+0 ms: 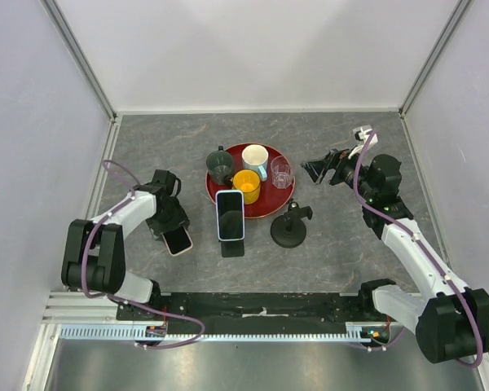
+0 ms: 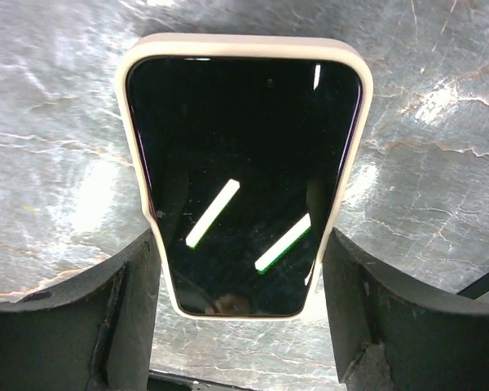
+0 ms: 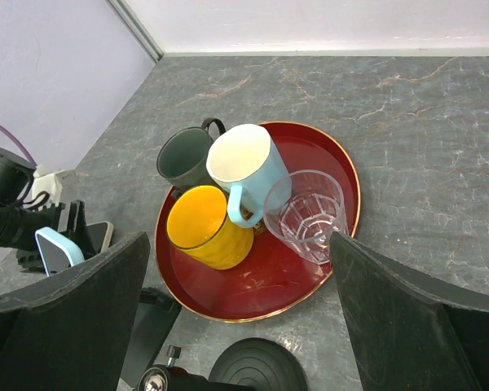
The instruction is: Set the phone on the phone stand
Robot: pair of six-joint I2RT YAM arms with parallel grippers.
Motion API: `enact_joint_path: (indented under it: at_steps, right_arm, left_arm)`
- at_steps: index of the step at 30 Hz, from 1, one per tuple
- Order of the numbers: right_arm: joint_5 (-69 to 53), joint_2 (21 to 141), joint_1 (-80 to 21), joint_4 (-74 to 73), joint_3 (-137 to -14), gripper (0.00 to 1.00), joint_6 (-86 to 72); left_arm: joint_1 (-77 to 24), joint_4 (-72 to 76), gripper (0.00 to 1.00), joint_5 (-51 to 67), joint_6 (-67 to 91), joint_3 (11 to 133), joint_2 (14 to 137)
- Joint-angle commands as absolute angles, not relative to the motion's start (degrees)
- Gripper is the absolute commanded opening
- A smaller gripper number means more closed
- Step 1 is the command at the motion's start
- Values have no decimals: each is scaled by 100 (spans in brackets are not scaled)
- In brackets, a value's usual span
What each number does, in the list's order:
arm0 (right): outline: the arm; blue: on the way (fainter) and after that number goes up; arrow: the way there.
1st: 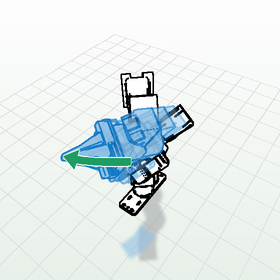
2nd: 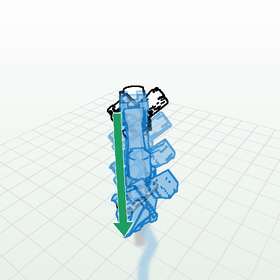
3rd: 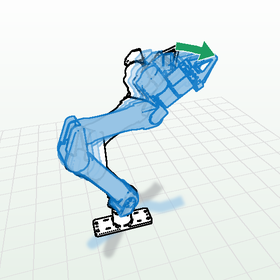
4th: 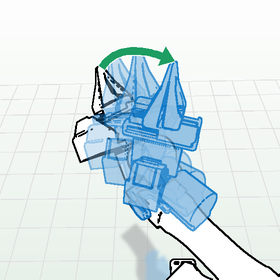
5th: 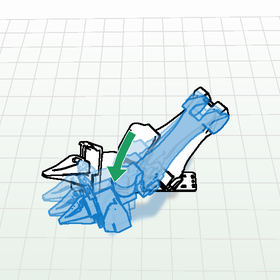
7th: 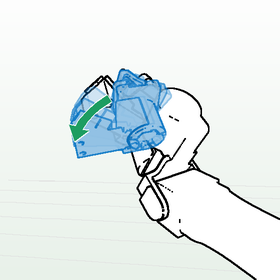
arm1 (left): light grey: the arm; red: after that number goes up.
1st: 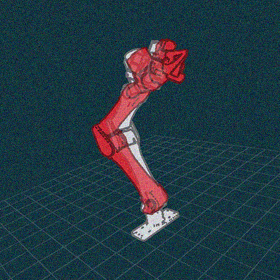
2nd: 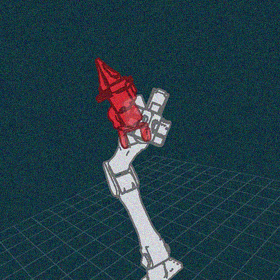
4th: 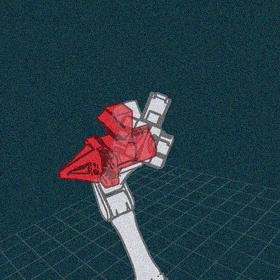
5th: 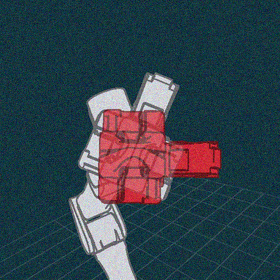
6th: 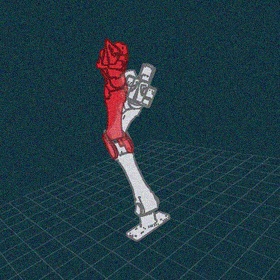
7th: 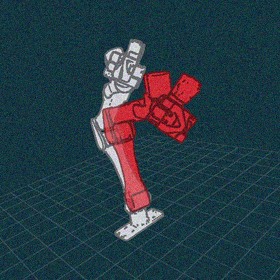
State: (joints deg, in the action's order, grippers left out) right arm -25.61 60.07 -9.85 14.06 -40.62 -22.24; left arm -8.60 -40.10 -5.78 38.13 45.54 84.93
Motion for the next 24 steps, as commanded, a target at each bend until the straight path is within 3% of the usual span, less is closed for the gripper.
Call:
enact_joint_path:
  at_steps: [1, 10, 18, 24]
  right_arm:
    - [-2531, 6047, -967, 1494, -4184, 98, -2206]
    - [-2224, 6064, -941, 1477, -4175, 98, -2329]
    - [-2153, 6108, -949, 1485, -4175, 98, -2461]
    - [-2346, 6161, -949, 1608, -4157, 98, -2566]
  left_arm:
    - [-800, -3929, 2, -1160, 3858, 4561, 7894]
    - [-800, -3867, 2, -1204, 4034, 4737, 6322]
    - [-800, -3561, 2, -1117, 4087, 5975, 5529]
    - [-879, -2261, 2, 173, 3606, 6609, 5274]
